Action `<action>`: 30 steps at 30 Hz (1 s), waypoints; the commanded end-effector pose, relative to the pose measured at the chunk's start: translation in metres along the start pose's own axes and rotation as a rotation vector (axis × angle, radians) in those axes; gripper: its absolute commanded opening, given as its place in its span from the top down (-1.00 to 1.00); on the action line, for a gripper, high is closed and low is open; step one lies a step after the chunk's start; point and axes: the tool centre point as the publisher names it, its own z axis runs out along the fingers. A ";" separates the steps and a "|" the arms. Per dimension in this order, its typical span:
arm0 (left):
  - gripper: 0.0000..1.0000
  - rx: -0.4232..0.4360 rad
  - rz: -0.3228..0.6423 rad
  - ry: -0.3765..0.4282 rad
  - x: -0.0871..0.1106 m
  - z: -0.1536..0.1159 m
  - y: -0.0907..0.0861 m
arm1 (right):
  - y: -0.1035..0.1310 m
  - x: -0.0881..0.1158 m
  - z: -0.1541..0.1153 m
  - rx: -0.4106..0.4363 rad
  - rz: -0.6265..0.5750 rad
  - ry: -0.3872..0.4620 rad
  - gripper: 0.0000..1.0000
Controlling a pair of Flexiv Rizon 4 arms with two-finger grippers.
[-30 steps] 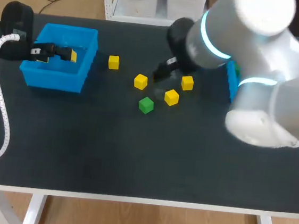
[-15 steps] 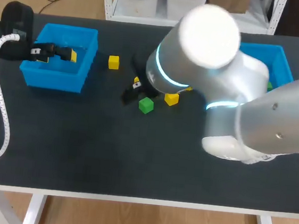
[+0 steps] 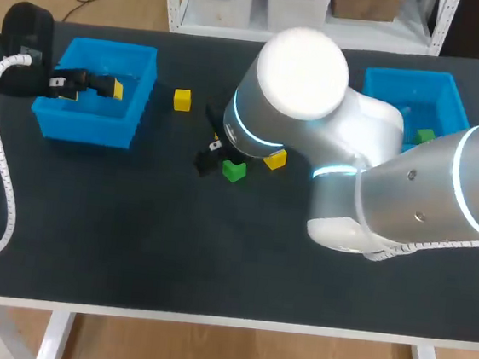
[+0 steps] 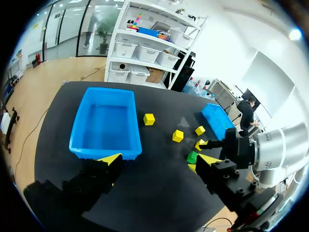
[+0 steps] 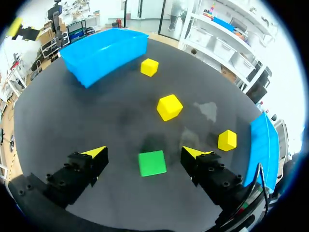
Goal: Put the green cubes in the right bin and the yellow cubes in the left bin.
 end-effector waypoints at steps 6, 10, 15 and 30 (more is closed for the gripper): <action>-1.00 0.016 0.003 -0.008 0.001 0.000 0.004 | -0.013 0.004 0.016 0.000 0.013 0.023 -1.00; -1.00 0.016 0.003 -0.008 0.001 0.000 0.004 | -0.014 0.007 0.021 0.002 0.015 0.028 -1.00; -1.00 0.016 0.003 -0.008 0.001 0.000 0.004 | -0.011 0.008 0.025 0.011 0.000 0.036 0.51; -1.00 0.016 0.003 -0.008 0.001 0.000 0.004 | -0.018 0.007 0.015 0.039 0.011 0.030 1.00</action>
